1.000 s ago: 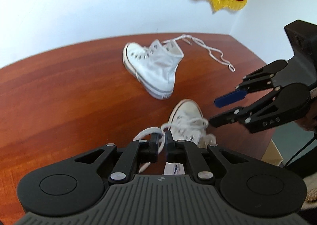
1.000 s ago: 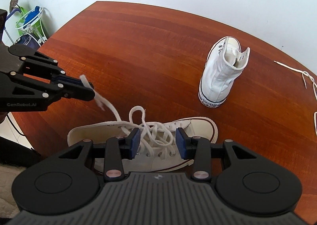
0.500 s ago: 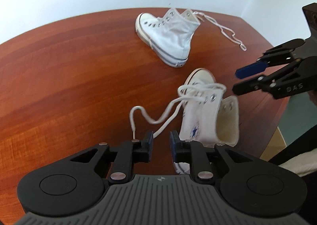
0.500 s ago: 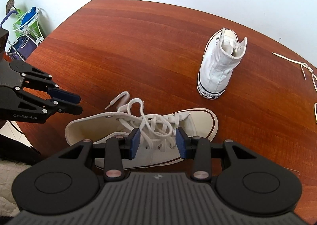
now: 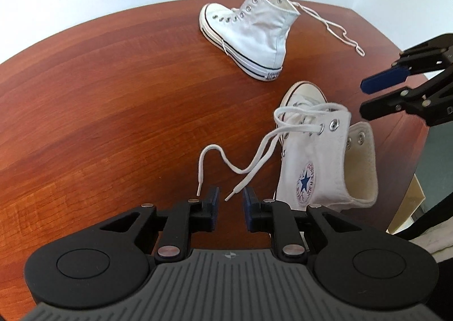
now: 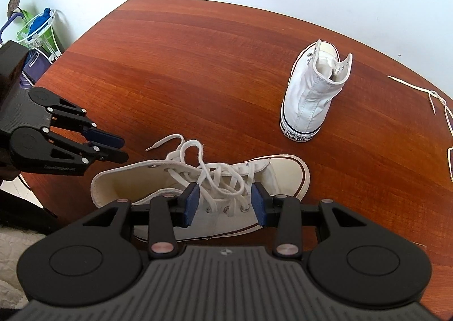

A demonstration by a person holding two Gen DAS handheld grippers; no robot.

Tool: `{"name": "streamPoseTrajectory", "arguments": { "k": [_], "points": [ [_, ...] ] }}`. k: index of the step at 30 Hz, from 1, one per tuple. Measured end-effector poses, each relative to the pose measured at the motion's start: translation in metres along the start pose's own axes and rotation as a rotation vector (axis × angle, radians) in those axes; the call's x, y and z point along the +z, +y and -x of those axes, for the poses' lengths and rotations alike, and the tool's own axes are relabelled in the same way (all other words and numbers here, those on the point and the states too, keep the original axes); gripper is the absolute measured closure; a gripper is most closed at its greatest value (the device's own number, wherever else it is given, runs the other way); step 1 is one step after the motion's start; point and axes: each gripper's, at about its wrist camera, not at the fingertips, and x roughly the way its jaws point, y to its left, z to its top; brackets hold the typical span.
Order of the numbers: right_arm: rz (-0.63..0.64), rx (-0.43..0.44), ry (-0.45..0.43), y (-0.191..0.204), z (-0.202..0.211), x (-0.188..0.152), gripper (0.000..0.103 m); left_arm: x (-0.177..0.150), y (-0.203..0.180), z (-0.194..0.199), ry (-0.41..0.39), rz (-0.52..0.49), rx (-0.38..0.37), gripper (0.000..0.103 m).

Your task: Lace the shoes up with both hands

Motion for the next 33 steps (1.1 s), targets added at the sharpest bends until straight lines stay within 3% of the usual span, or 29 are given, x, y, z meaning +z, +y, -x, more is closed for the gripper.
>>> {"name": "streamPoseTrajectory", "arguments": {
  "k": [9, 16, 18, 33],
  "points": [
    [0.001, -0.013, 0.002, -0.002, -0.001, 0.003, 0.062, 0.004, -0.001, -0.014, 0.019, -0.013, -0.014, 0.082],
    [0.003, -0.011, 0.008, -0.004, -0.003, 0.007, 0.062, 0.014, -0.008, -0.016, 0.012, -0.126, -0.003, 0.080],
    [0.000, -0.010, 0.010, -0.005, -0.004, 0.007, 0.062, 0.017, -0.010, -0.019, 0.014, -0.144, -0.007, 0.076],
    [-0.021, 0.008, 0.033, -0.007, -0.007, 0.007, 0.061, 0.035, -0.015, -0.043, 0.064, -0.247, -0.058, 0.076]
  ]
}}
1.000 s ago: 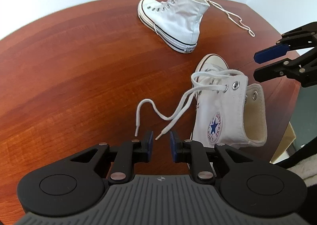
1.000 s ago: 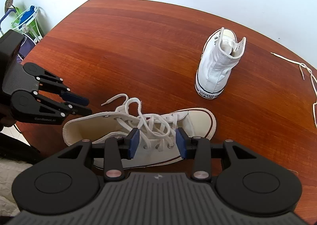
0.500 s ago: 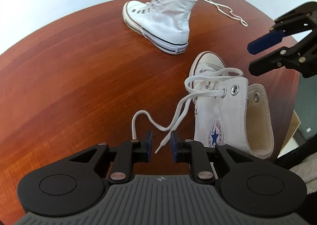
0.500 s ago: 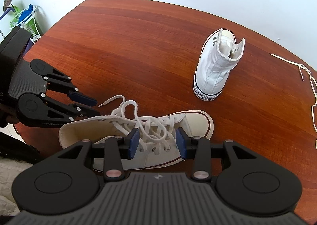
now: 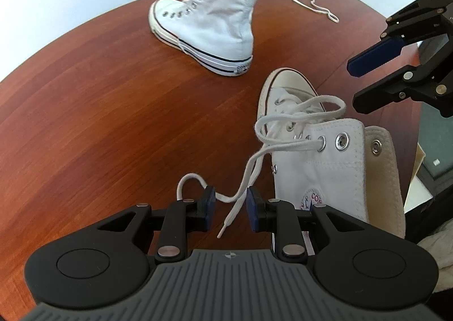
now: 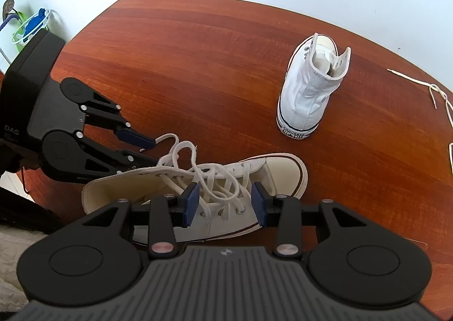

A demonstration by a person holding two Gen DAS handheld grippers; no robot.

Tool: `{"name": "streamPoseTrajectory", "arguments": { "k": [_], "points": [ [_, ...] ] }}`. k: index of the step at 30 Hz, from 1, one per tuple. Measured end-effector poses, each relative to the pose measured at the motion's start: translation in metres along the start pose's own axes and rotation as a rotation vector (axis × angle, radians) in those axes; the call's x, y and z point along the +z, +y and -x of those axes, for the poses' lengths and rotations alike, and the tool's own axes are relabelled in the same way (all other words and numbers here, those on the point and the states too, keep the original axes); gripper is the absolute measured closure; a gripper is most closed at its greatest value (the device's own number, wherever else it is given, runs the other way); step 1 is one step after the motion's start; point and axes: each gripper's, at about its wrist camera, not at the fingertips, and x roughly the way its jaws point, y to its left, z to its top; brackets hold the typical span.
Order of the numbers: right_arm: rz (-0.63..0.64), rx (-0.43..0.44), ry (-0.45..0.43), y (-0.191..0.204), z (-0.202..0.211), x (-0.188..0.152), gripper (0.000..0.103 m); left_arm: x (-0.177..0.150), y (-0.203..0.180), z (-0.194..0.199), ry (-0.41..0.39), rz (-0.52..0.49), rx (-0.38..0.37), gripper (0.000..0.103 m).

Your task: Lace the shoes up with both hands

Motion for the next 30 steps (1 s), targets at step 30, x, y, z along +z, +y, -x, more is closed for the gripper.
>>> {"name": "streamPoseTrajectory", "arguments": {
  "k": [30],
  "points": [
    [-0.029, 0.018, 0.000, 0.005, 0.016, -0.023, 0.061, -0.002, -0.046, -0.019, 0.030, -0.097, -0.039, 0.079]
  ]
}}
